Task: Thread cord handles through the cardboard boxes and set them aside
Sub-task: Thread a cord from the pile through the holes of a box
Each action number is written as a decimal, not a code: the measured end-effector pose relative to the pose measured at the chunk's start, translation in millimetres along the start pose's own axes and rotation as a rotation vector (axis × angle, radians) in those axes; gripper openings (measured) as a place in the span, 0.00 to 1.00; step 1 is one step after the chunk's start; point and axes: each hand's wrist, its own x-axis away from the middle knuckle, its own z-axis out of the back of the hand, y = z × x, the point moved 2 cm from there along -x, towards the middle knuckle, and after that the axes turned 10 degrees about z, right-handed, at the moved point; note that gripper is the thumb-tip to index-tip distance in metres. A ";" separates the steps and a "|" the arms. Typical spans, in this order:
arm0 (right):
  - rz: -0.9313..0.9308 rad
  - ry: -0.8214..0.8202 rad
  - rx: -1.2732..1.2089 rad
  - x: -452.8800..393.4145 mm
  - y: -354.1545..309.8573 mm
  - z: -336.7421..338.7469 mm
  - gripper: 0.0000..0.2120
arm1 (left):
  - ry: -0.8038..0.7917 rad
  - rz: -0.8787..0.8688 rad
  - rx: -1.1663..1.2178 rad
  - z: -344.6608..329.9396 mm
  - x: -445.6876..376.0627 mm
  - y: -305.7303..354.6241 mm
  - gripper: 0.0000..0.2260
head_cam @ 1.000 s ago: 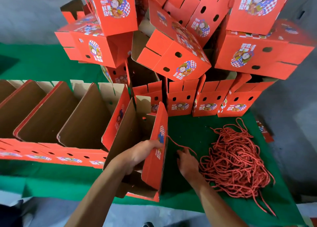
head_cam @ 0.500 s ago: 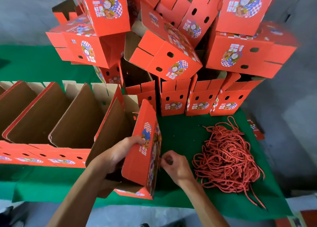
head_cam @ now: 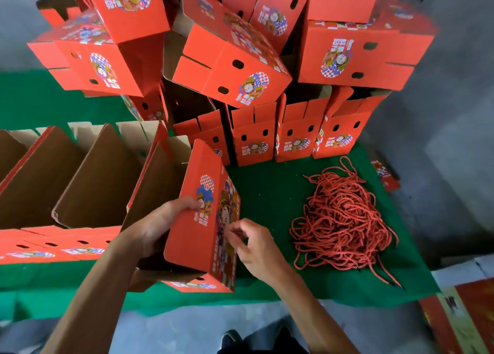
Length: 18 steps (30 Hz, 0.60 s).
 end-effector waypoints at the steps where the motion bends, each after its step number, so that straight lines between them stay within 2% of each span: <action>1: 0.005 -0.001 0.030 -0.6 -0.4 -1.2 0.06 | 0.009 0.004 -0.001 -1.3 1.1 -0.2 0.34; 5: 0.019 -0.003 0.131 -4.3 1.3 -4.8 0.06 | -0.045 0.012 0.040 -8.3 3.4 -0.3 0.39; 8: -0.043 0.041 0.056 -7.0 4.5 -5.8 0.04 | -0.142 0.095 0.108 -17.5 2.7 0.0 0.43; 10: -0.068 0.098 0.067 -7.1 7.1 -4.5 0.04 | -0.088 0.088 -0.045 -28.3 2.5 3.1 0.36; 13: -0.159 0.152 -0.053 -4.9 9.3 -5.4 0.05 | 0.071 -0.021 -0.436 -48.1 -3.5 8.1 0.15; 16: -0.230 0.181 -0.202 0.1 10.1 -5.0 0.04 | 0.208 -0.091 -0.690 -59.7 -16.4 6.3 0.06; 18: -0.230 0.181 -0.217 2.3 11.4 -2.3 0.03 | 0.289 -0.070 -0.761 -64.2 -19.8 2.3 0.06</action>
